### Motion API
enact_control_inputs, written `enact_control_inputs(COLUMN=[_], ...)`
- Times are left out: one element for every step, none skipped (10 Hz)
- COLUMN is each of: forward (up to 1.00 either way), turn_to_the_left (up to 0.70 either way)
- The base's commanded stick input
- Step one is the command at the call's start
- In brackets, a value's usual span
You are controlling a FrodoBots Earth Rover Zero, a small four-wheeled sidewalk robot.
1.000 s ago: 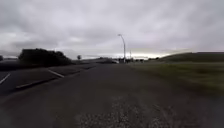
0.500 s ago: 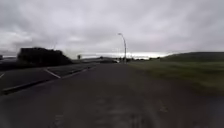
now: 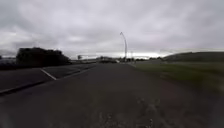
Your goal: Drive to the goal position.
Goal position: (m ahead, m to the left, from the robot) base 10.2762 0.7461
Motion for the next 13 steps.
enact_control_inputs(forward=[1.00,1.00,1.00,1.00,1.00,1.00,1.00,1.00,1.00,1.00,1.00,1.00,1.00], turn_to_the_left=[0.00,0.00,0.00,0.00,0.00,0.00,0.00,0.00,0.00,0.00,0.00,0.00,0.00])
